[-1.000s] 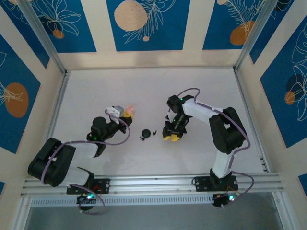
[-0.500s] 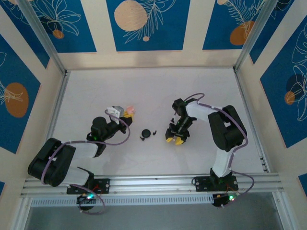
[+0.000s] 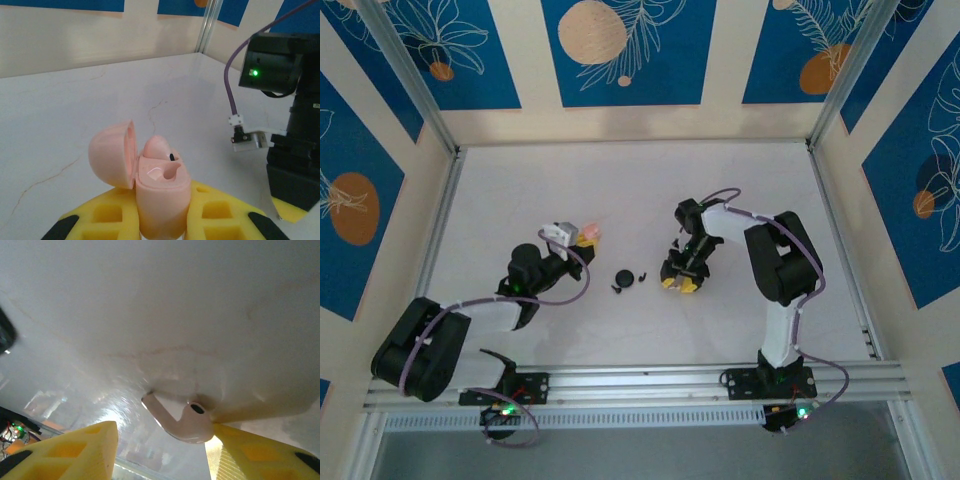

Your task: Insert the wireless bluetooth earbuds into the charging case

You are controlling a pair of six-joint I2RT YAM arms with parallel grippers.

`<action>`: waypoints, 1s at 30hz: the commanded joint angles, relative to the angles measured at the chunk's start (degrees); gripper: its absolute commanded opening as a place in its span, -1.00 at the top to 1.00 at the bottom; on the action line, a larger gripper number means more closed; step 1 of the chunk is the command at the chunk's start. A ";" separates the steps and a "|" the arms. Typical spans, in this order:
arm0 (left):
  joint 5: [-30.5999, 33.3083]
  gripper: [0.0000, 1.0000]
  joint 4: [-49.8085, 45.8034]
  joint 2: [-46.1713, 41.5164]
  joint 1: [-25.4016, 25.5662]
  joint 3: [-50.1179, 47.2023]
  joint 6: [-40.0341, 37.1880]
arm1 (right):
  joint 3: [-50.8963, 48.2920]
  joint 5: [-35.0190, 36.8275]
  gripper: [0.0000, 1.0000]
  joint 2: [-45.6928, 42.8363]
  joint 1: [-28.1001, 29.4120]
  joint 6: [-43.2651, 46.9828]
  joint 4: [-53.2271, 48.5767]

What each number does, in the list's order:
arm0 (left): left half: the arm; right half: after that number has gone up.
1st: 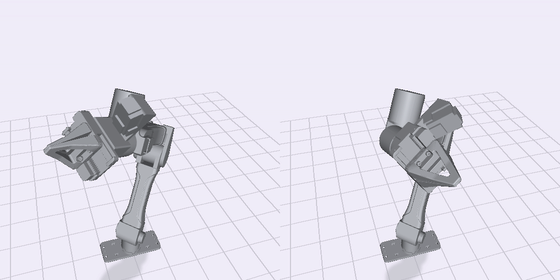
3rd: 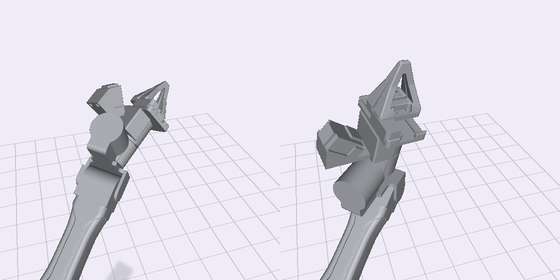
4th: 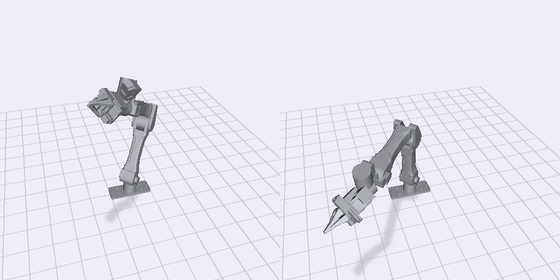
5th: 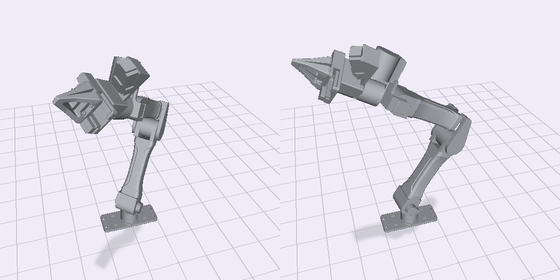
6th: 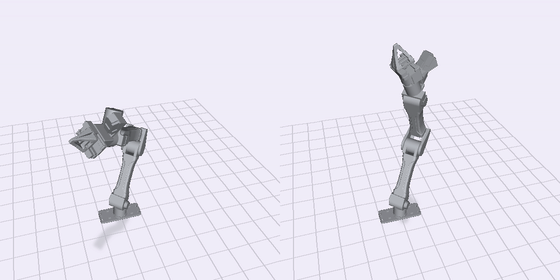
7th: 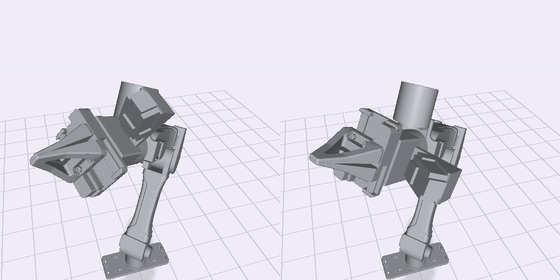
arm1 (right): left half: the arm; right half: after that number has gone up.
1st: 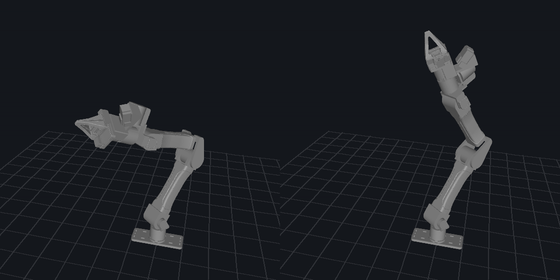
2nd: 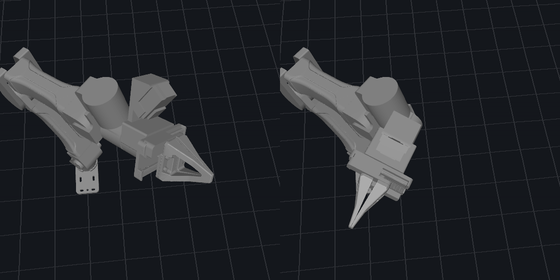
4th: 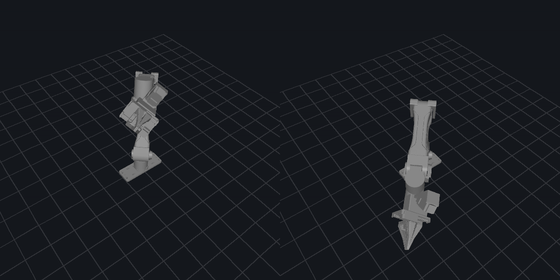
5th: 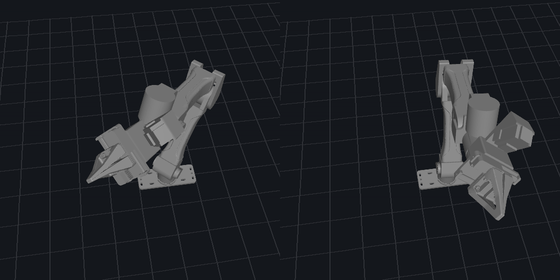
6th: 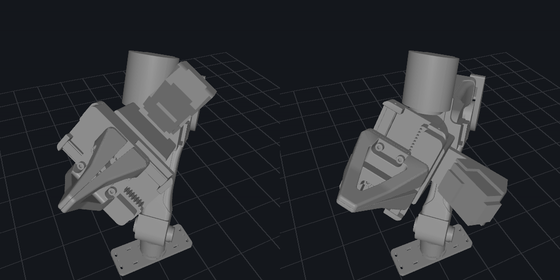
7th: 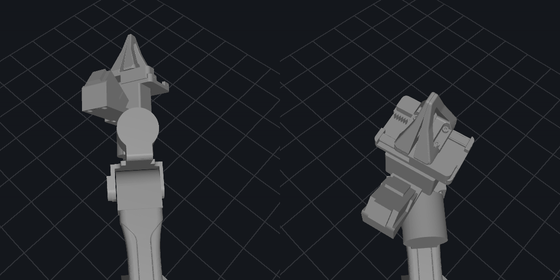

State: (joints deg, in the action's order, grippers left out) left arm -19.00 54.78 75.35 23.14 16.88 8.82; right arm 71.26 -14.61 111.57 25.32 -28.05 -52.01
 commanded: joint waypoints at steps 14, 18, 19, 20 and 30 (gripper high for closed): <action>-0.13 0.79 -1.34 -0.70 -0.03 1.22 -1.61 | 6.86 7.36 0.02 -0.13 1.13 3.50 -3.42; -0.51 0.79 -1.35 -0.42 -0.02 1.24 -1.61 | 7.61 10.47 0.01 -1.87 1.24 9.14 -6.01; -0.50 0.79 -1.27 -0.39 -0.02 1.27 -1.55 | 7.40 9.76 0.00 -1.89 1.25 10.20 -5.64; -0.49 0.79 -1.20 -0.26 -0.02 1.18 -1.56 | 7.33 8.88 -0.01 -1.65 1.13 10.99 -5.33; -0.07 0.79 -0.85 -0.87 0.05 0.80 -1.30 | 6.40 4.63 -0.04 2.58 1.69 12.29 -2.47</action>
State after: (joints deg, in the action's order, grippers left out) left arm -19.03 52.90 75.16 23.16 16.88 8.43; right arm 77.62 -7.68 112.84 26.68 -17.30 -54.61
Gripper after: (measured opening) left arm 0.176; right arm 0.518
